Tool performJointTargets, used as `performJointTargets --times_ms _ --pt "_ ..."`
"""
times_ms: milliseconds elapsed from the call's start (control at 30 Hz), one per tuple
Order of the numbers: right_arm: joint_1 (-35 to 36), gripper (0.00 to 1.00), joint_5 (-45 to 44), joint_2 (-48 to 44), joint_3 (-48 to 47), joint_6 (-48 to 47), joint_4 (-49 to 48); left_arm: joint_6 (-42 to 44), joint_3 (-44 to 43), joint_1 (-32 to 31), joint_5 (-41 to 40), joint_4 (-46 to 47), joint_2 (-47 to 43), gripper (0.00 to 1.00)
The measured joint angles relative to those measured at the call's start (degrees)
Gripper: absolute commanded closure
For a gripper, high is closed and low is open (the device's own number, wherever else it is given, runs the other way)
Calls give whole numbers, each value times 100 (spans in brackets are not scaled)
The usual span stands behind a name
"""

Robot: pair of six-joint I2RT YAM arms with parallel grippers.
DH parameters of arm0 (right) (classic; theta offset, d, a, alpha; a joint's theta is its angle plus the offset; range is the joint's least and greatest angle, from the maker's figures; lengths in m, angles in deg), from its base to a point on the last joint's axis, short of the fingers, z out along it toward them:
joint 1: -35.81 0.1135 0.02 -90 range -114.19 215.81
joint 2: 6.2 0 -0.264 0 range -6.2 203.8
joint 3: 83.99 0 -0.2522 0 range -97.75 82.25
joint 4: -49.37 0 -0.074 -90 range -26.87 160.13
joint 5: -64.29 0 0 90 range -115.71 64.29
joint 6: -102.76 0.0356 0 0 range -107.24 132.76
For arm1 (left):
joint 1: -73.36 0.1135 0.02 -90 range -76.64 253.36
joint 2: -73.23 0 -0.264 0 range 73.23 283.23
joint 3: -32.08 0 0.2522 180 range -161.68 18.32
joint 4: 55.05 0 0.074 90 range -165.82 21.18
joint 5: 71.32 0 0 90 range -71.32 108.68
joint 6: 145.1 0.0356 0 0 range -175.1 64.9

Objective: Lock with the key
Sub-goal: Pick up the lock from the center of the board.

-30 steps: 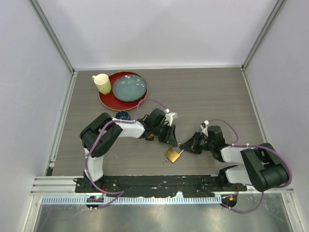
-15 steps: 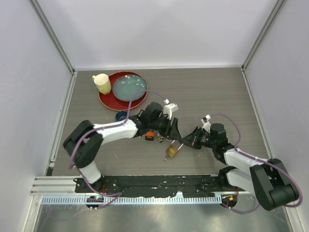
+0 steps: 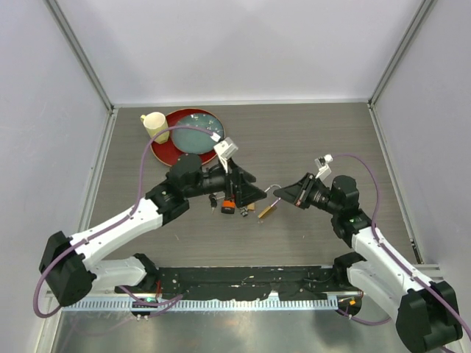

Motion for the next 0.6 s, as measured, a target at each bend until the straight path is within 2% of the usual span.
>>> performJointTargets --times_ms 300,600 --pt "0 99 -369 -98 -951 291 120 -28 925 240 66 584 -780 11" --pt "0 99 -590 -125 -1069 1027 11 9 1628 245 90 1862 -1047 10"
